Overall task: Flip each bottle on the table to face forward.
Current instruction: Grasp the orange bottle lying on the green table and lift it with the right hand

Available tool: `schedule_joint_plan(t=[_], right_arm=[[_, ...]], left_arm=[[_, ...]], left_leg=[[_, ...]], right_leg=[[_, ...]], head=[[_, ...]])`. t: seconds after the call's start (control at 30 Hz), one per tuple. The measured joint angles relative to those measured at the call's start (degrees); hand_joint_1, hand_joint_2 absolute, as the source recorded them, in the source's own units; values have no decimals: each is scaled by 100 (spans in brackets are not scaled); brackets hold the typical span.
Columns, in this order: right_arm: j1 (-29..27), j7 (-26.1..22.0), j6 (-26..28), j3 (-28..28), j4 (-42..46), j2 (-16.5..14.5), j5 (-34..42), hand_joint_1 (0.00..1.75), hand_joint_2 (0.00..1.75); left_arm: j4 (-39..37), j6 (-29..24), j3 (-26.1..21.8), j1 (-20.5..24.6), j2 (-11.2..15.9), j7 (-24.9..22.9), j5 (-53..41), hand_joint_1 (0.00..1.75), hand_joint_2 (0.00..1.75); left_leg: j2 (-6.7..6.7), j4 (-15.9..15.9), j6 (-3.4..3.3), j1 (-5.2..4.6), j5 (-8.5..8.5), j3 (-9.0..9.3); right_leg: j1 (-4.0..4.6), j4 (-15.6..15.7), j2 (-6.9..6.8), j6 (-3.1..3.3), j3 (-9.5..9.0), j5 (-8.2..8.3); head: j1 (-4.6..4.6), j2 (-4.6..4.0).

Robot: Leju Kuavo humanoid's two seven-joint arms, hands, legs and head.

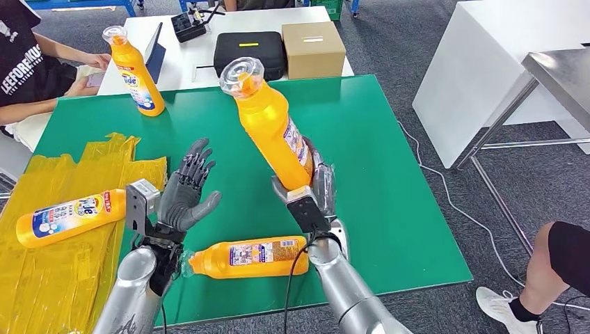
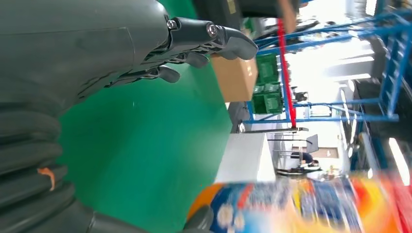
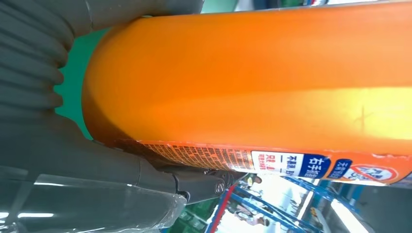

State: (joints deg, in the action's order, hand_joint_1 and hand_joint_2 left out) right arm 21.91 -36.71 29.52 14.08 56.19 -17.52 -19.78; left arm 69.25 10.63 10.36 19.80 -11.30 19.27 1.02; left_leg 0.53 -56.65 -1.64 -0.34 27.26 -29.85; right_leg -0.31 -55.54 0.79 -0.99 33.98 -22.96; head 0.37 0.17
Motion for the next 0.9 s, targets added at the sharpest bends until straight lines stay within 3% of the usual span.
schedule_joint_plan(t=[0.17, 0.37, 0.57, 0.9], right_arm=[[-61, -21, -109, 435, 158, -50, 75, 175, 175], [-62, 29, -146, 605, 160, -62, 62, 175, 175], [-50, 836, -565, 1271, 58, -55, -419, 175, 175], [28, 1212, -212, 1172, -157, 33, -437, 175, 175]], left_arm=[[-544, 78, -133, 234, -97, -136, 1055, 0, 175], [-656, 82, -143, 278, -105, -135, 1204, 0, 175], [-816, 21, -150, 333, -102, -128, 1489, 0, 175], [-729, -214, -180, 306, -101, 5, 1495, 0, 175]], left_leg=[[-2, 0, 0, 0, 0, 0], [0, 0, 0, 0, 0, -1], [0, 0, 0, 3, 0, -4], [1, 0, 0, 1, 0, -5]], right_leg=[[0, 0, 1, 0, 1, 0], [1, -1, 1, 0, 1, 0], [0, -1, 0, 0, 3, 0], [-1, -1, 0, 0, 2, 0]], head=[[0, 1], [1, 0], [0, 0], [0, 0]])
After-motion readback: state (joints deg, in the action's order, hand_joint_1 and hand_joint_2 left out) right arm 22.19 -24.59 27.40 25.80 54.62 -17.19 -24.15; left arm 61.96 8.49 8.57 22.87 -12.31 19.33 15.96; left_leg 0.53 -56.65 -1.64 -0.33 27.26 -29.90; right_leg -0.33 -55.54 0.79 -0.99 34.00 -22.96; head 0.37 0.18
